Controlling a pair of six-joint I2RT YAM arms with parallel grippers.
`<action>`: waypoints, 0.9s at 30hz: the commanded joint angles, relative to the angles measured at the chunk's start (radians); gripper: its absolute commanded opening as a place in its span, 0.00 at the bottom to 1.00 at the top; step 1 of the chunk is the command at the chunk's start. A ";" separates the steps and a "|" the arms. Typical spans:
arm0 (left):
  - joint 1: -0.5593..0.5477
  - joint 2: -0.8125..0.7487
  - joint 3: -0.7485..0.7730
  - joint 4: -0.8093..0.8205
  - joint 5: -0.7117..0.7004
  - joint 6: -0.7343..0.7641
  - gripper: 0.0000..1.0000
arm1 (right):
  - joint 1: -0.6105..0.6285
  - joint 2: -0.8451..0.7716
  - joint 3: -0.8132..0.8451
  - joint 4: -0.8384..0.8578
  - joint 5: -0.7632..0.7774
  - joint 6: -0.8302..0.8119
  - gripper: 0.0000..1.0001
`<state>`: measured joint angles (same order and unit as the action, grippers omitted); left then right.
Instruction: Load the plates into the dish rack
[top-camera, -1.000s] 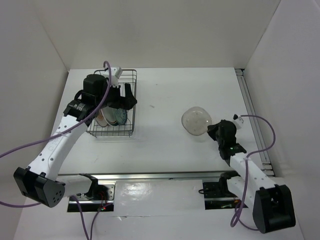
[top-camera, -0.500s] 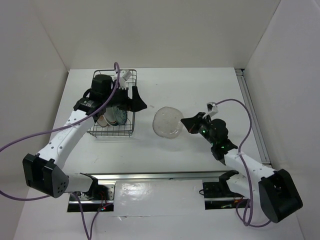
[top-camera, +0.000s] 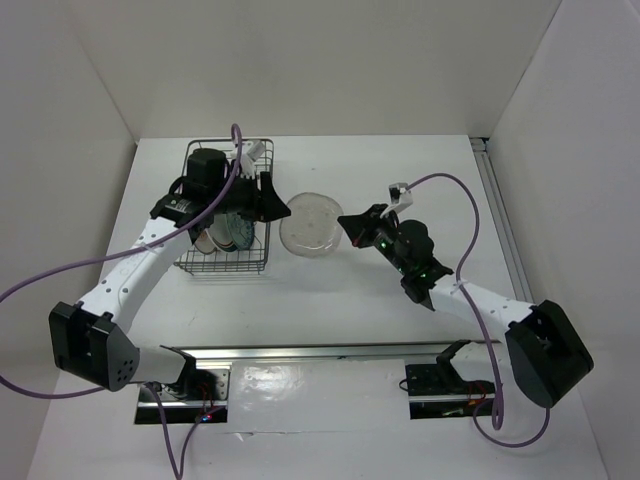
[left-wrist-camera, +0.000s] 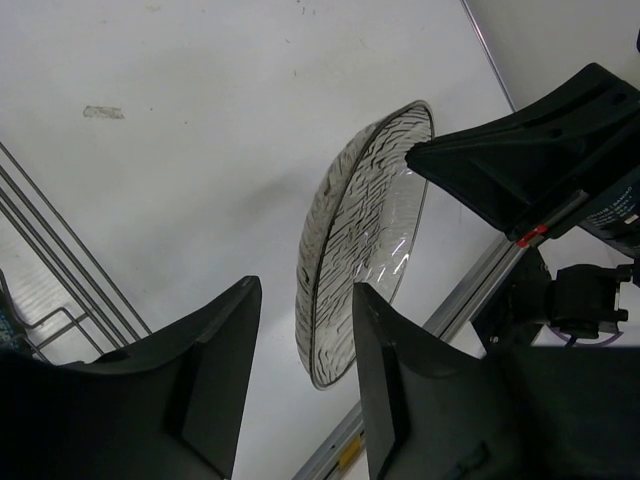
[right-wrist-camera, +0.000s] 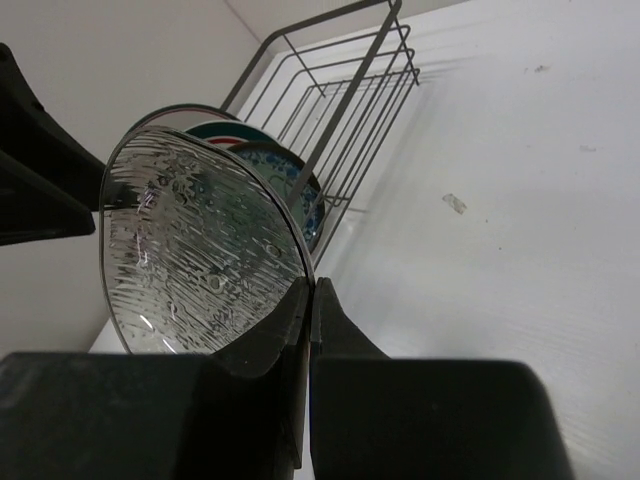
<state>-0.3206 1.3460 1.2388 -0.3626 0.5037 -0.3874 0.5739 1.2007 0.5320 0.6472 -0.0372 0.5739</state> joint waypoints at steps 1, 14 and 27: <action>0.003 0.002 0.005 0.047 0.018 0.004 0.54 | 0.009 0.013 0.069 0.109 0.040 0.006 0.00; 0.003 0.021 0.014 0.037 0.009 0.013 0.19 | 0.018 0.033 0.103 0.154 -0.006 0.060 0.00; 0.003 -0.139 0.027 -0.044 -0.528 0.099 0.00 | 0.037 0.004 0.094 -0.037 0.125 0.004 1.00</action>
<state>-0.3210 1.2633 1.2304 -0.3855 0.2222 -0.3355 0.6025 1.2343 0.5926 0.6563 0.0216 0.6064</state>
